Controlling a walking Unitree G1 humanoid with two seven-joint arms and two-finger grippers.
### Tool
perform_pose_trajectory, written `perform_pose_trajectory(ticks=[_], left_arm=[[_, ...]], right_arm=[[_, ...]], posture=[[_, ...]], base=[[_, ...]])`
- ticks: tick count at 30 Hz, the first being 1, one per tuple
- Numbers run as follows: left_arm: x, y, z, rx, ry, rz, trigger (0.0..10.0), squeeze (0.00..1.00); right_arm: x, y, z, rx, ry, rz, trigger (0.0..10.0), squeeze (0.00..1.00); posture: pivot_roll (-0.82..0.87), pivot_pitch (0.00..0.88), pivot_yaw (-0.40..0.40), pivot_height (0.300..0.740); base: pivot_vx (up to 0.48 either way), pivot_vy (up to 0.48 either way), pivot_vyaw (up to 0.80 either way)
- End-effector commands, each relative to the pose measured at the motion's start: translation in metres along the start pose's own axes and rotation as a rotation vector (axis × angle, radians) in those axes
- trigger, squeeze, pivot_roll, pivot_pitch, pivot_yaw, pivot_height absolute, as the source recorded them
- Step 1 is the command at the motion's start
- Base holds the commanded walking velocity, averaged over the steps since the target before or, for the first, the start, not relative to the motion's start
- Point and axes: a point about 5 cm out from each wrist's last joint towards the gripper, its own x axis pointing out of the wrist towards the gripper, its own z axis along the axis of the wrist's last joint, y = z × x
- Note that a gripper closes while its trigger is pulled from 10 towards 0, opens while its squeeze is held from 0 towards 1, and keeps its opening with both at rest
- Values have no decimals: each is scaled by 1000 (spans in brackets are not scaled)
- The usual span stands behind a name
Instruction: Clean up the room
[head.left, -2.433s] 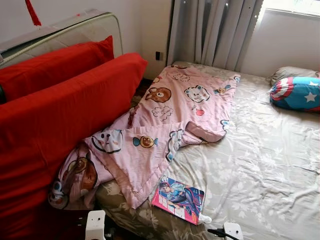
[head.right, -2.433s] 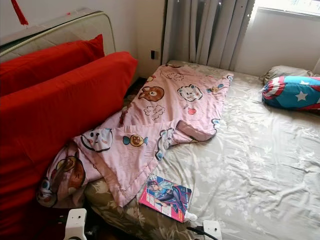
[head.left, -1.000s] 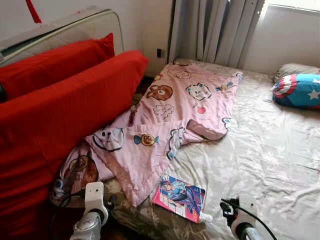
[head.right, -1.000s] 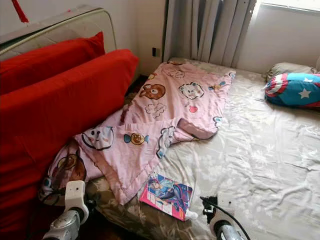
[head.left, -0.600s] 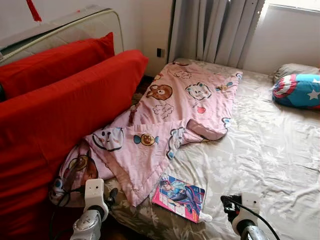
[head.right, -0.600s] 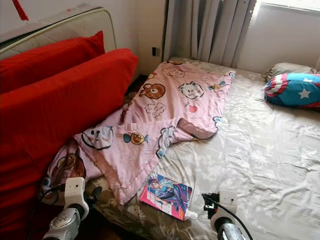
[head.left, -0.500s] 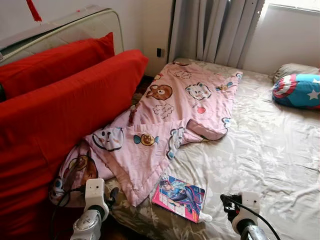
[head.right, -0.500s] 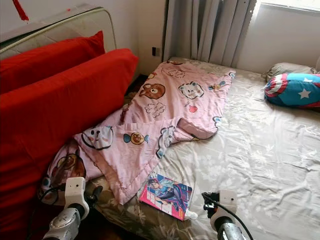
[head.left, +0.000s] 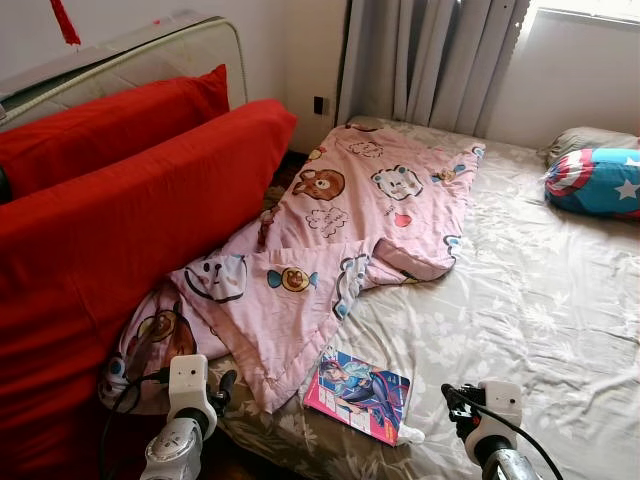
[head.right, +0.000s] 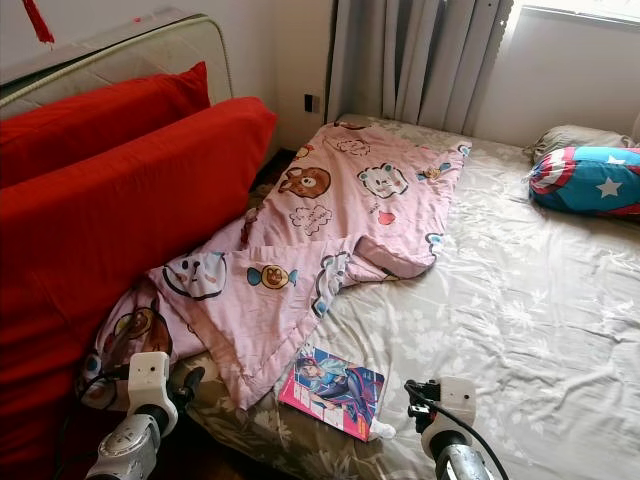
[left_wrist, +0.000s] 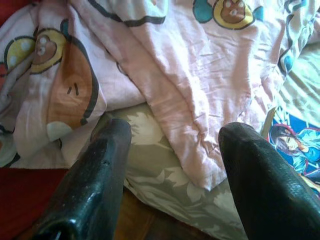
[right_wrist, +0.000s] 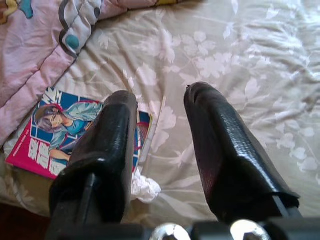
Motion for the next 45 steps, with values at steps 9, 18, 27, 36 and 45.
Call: perform_pose_trajectory(ticks=[9,18,27,36,45], left_arm=[[12,-14,61,93,-341,-47,10000,0],[17,-24,84,223,-416,-44,10000,0],[16,-25,58,97,-288,-56,10000,0],[17,-18,68,69,-332,-69,10000,0],[16,-23,71,70,-352,-87,10000,0]], right_arm=[[36,32,67,-24,-212,61,10000,0],[44,50,95,-65,-325,109,10000,0],[41,53,90,-72,-330,97,10000,0],[42,53,86,-106,-302,52,10000,0],[40,53,82,-124,-295,41,10000,0]], posture=[[31,0,-78,740],[32,0,-76,740],[26,0,-68,740],[23,0,-61,720],[24,0,-62,695]], base=[[0,0,0],[0,0,0],[0,0,0],[0,0,0],[0,0,0]])
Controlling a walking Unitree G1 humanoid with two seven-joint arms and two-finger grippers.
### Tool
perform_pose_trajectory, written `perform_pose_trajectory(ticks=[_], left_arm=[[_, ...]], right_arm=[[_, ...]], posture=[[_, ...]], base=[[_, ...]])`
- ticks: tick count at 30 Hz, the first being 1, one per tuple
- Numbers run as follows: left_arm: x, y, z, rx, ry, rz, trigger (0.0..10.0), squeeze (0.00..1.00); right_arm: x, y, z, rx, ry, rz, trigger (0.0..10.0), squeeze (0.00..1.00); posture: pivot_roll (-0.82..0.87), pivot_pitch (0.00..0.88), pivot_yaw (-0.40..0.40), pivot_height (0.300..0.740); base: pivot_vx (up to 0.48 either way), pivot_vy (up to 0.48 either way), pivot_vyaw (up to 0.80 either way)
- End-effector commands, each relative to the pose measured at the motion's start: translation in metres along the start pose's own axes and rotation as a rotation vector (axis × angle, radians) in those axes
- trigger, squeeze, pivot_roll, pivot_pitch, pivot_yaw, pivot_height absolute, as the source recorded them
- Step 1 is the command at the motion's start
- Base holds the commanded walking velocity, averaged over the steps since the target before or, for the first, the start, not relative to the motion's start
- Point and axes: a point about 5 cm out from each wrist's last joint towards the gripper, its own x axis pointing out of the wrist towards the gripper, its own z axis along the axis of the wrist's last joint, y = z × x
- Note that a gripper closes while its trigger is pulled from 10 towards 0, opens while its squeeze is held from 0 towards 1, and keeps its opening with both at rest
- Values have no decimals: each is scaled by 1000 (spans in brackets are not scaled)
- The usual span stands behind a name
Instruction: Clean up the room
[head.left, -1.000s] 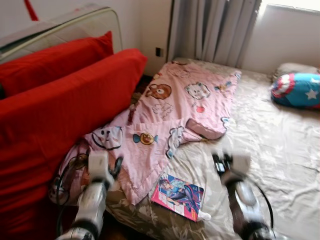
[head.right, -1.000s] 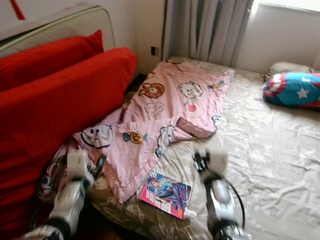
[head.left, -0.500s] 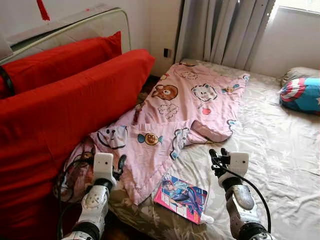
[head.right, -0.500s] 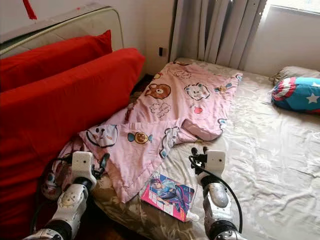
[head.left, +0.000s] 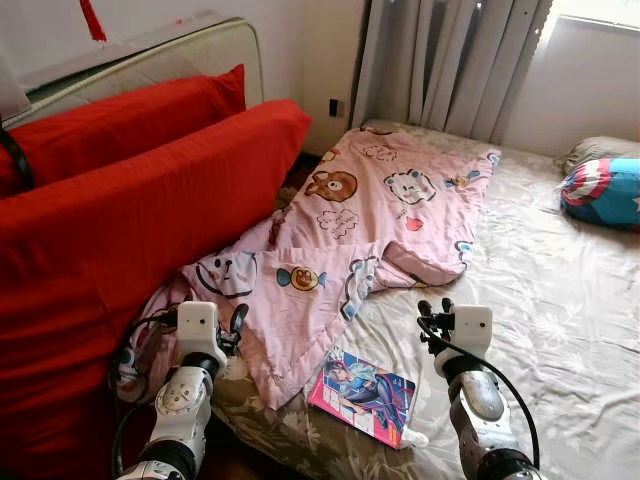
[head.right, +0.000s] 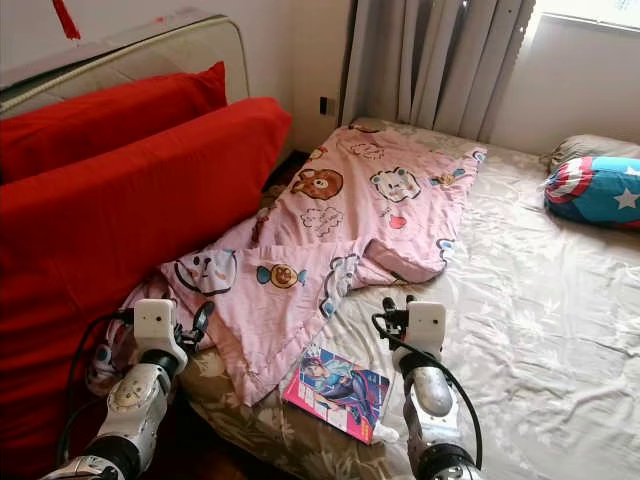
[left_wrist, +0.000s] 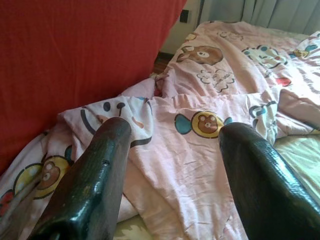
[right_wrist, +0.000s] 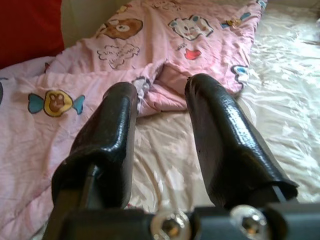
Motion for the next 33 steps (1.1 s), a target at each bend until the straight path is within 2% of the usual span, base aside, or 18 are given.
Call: perform_pose_trajectory(ticks=[1,8,12,24,33], left_arm=[[-1,-1,-1,-2,-3,-2,10000,0],[0,-2,2,-7,-16,-1,10000,0],[1,-1,4,-9,-21,2,10000,0],[2,-1,6,-9,-25,2,10000,0],[3,-2,6,-8,-17,-1,10000,0]], right_arm=[[1,1,1,-11,-3,3,10000,0],[1,1,-2,-24,35,-3,10000,0],[3,1,-3,-27,57,-1,10000,0],[4,0,0,-25,42,0,10000,0],[4,-2,-5,-30,93,-6,10000,0]], posture=[[23,0,-63,695],[24,0,-64,695],[27,0,-67,680],[27,0,-70,680],[31,0,-74,680]], base=[[0,0,0],[0,0,0],[0,0,0],[0,0,0],[0,0,0]])
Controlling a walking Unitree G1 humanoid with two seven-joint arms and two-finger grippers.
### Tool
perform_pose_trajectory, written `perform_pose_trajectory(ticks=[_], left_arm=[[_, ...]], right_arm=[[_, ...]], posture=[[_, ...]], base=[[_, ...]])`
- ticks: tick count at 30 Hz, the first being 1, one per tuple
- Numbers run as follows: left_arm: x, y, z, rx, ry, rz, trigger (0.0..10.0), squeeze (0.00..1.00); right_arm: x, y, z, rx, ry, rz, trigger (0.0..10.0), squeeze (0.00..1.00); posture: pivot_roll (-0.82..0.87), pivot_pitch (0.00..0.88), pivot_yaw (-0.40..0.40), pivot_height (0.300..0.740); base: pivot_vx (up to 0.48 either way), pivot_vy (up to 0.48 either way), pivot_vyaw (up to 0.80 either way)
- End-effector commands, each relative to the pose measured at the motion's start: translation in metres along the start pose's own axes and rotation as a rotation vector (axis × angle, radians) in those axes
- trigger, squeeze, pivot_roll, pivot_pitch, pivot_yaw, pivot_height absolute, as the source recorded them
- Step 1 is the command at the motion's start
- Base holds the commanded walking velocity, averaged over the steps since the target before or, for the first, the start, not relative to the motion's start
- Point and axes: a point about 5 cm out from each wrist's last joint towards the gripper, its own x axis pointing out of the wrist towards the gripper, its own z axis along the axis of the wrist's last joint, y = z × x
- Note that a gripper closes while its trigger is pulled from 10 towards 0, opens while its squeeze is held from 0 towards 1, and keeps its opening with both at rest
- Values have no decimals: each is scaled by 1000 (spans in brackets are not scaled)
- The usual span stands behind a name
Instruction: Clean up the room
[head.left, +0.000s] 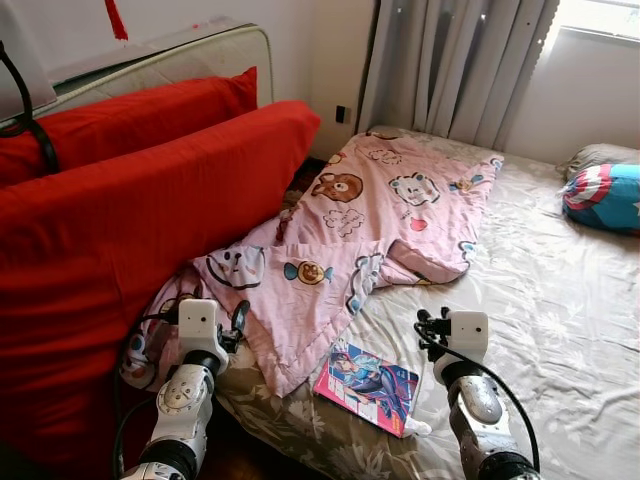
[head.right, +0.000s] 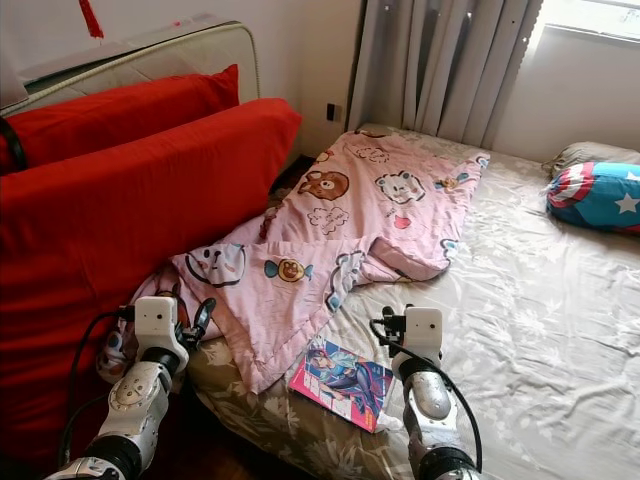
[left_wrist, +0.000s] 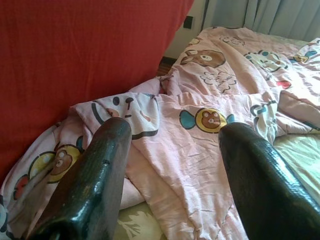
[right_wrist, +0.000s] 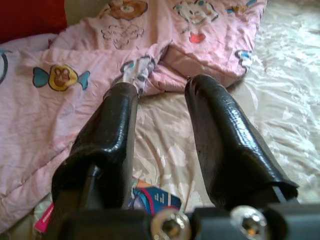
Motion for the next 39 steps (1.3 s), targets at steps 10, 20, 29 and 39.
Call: perform_pose_trajectory(ticks=[10,20,29,39], left_arm=[[3,-1,3,-3,2,-5,10000,0],[3,-1,2,2,11,-7,10000,0],[3,-2,1,2,17,-13,10000,0],[3,-5,0,1,26,-25,10000,0]], right_arm=[[3,-2,0,-8,36,9,10000,0],[3,-4,-3,-10,74,9,10000,0],[7,-5,-1,-17,101,13,10000,0],[7,-4,0,-9,97,22,10000,0]], posture=[[32,0,-74,665],[31,0,-72,665],[29,0,-70,622],[30,0,-69,622]], base=[[0,0,0],[0,0,0],[0,0,0],[0,0,0]])
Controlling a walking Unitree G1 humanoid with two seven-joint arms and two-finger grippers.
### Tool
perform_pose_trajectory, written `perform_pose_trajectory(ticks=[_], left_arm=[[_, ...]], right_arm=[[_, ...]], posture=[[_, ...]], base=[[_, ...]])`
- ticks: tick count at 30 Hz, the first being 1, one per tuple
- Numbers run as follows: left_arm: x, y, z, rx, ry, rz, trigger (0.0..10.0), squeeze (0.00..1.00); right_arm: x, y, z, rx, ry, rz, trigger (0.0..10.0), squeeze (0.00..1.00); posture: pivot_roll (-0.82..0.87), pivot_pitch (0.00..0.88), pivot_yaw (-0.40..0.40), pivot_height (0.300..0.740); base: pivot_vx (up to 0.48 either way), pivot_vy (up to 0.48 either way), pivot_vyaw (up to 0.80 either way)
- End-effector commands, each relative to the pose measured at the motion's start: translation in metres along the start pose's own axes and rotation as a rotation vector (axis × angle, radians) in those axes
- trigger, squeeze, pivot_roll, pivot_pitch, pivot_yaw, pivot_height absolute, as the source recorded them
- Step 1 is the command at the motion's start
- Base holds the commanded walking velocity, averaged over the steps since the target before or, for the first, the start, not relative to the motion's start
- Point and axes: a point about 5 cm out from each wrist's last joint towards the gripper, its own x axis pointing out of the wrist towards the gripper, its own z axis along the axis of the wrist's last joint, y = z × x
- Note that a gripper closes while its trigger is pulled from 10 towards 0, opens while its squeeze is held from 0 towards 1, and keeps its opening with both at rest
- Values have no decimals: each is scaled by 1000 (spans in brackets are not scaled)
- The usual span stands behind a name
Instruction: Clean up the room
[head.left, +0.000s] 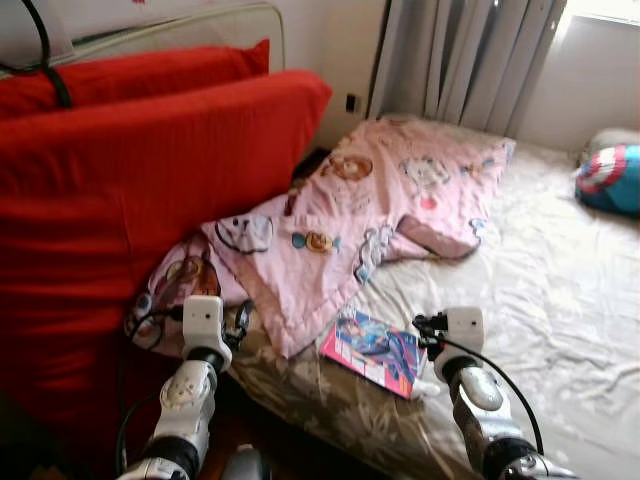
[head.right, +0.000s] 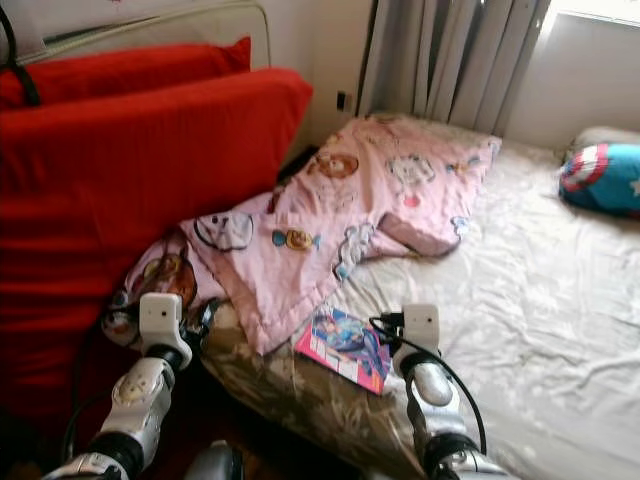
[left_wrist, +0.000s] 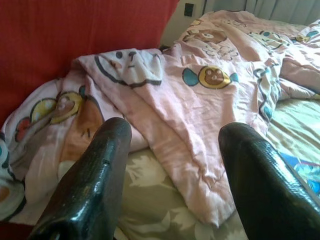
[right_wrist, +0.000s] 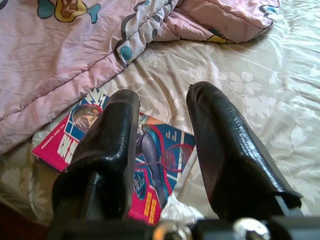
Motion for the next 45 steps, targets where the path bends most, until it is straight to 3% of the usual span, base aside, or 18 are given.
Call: perform_pose_trajectory(ticks=[1,24,29,35,45], left_arm=[[0,-1,-1,-5,11,-4,10000,0],[-2,-3,-8,-21,57,-34,10000,0],[-3,-4,-10,-26,63,-44,10000,0],[-3,-5,-11,-25,67,-47,10000,0],[-4,-5,-11,-29,71,-49,10000,0]], right_arm=[[0,-1,0,2,2,-2,10000,0],[-1,1,-4,1,27,6,10000,0],[-1,3,-5,-43,31,28,10000,0],[-1,7,-4,-31,16,37,10000,0],[-1,8,-3,-16,-5,30,10000,0]], posture=[[30,0,-69,622],[32,0,-66,622],[31,0,-65,622],[31,0,-64,622],[32,0,-59,622]], base=[[0,0,0],[0,0,0],[291,0,0],[341,0,706],[349,0,0]])
